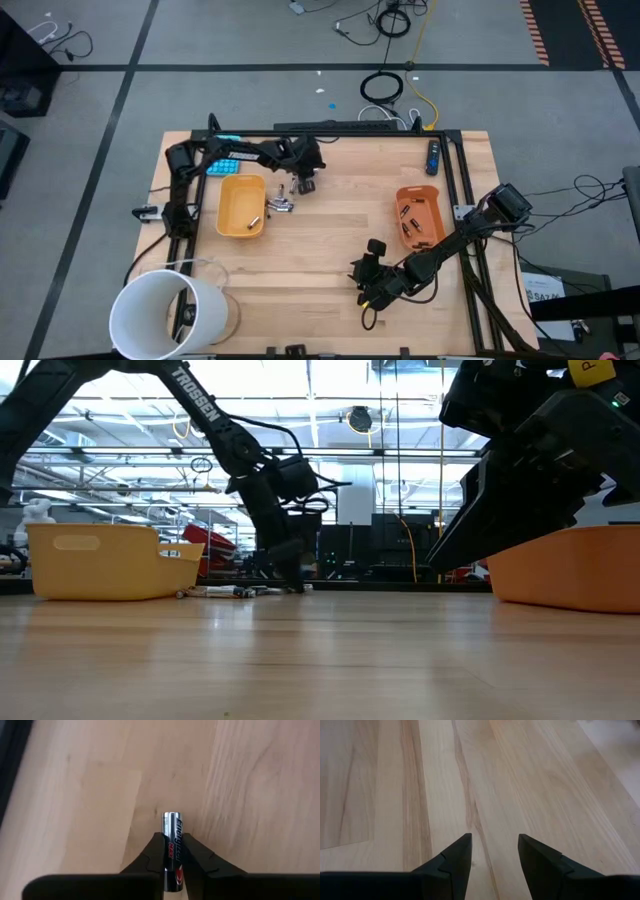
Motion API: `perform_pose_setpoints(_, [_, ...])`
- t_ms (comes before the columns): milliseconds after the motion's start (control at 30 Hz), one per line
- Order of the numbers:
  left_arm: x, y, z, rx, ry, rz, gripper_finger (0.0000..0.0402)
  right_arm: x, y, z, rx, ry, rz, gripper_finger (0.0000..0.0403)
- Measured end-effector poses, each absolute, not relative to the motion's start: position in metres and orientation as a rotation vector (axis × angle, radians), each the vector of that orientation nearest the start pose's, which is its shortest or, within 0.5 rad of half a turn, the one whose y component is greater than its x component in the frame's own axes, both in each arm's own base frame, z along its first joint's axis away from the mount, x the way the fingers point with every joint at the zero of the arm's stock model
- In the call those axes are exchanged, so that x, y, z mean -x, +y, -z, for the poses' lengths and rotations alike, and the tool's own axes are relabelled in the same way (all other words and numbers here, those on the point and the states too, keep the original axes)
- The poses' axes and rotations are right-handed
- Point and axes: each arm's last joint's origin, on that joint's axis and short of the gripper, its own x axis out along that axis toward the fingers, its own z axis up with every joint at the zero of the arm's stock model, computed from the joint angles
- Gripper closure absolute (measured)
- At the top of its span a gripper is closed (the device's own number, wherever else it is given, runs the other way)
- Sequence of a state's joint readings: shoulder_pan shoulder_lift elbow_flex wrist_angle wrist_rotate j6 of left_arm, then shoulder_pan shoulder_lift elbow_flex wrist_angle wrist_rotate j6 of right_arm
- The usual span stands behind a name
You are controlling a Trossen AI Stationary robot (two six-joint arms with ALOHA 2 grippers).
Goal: Sort batteries
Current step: Put the silver battery into the yellow bin
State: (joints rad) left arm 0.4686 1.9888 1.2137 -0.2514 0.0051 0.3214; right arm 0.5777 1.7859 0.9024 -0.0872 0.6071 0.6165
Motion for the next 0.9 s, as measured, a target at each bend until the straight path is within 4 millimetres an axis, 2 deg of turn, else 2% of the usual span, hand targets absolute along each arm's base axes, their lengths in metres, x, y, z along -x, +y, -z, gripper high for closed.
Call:
perform_pose_setpoints(200, [-0.359,0.167,-0.142,-0.081,1.015,-0.273,0.0362,-0.286,0.165,-0.134,-0.014,0.755,0.26,0.025])
perform_pose_setpoints(333, [-0.363,0.148,-0.177,-0.102,0.912,-0.27,0.0362,-0.29,0.157,-0.134,0.029,0.764,0.267,0.025])
perform_pose_setpoints(433, [-0.364,0.122,-0.208,-0.126,0.828,-0.233,0.0362,-0.295,0.148,-0.134,0.07,0.779,0.269,0.025])
perform_pose_setpoints(567, [-0.358,0.084,-0.234,-0.082,0.805,-0.186,0.0362,-0.301,0.136,-0.134,0.136,0.803,0.251,0.025])
perform_pose_setpoints(700, [-0.347,0.052,-0.238,-0.032,0.88,-0.186,0.0362,-0.307,0.125,-0.134,0.177,0.823,0.219,0.025])
perform_pose_setpoints(900, [-0.325,0.009,-0.223,-0.019,1.027,-0.259,0.0356,-0.313,0.111,-0.134,0.231,0.853,0.182,0.025])
